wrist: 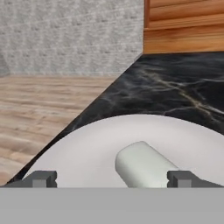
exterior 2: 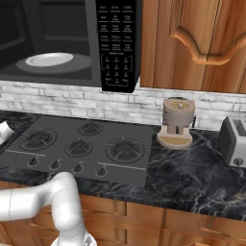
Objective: Pick the marshmallow from the counter and place it in the microwave. Then turn on the microwave.
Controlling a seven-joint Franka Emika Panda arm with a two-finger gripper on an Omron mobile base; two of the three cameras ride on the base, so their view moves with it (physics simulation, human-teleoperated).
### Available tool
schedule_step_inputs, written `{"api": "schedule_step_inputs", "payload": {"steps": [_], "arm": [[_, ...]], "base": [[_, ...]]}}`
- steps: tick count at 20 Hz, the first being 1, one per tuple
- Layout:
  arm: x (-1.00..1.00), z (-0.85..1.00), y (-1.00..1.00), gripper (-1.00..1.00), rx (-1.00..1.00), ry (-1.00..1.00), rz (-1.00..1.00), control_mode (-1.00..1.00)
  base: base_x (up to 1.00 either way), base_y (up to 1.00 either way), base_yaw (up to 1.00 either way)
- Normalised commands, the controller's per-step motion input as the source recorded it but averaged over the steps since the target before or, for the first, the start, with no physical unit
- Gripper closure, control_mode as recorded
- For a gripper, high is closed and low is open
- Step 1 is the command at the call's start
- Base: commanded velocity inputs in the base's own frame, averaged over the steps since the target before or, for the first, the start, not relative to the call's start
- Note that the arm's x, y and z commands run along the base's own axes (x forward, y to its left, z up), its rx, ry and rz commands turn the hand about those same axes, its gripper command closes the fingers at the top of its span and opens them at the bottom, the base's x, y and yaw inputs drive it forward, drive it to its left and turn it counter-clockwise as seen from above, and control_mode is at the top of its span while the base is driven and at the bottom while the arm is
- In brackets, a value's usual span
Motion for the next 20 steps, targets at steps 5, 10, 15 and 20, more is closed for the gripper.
{"api": "schedule_step_inputs", "payload": {"steps": [5,10,15,20], "arm": [[0.14,-0.01,0.23,-1.00,0.00,-0.03,0.00,-1.00],[0.16,-0.10,0.21,-1.00,0.00,-0.02,0.00,-1.00],[0.18,-0.19,0.19,-1.00,0.00,-0.01,0.00,-1.00],[0.16,-0.27,0.16,-1.00,0.00,0.00,0.00,-1.00]], "base": [[0.00,0.00,0.00],[0.00,0.00,0.00],[0.00,0.00,0.00],[0.00,0.00,0.00]]}}
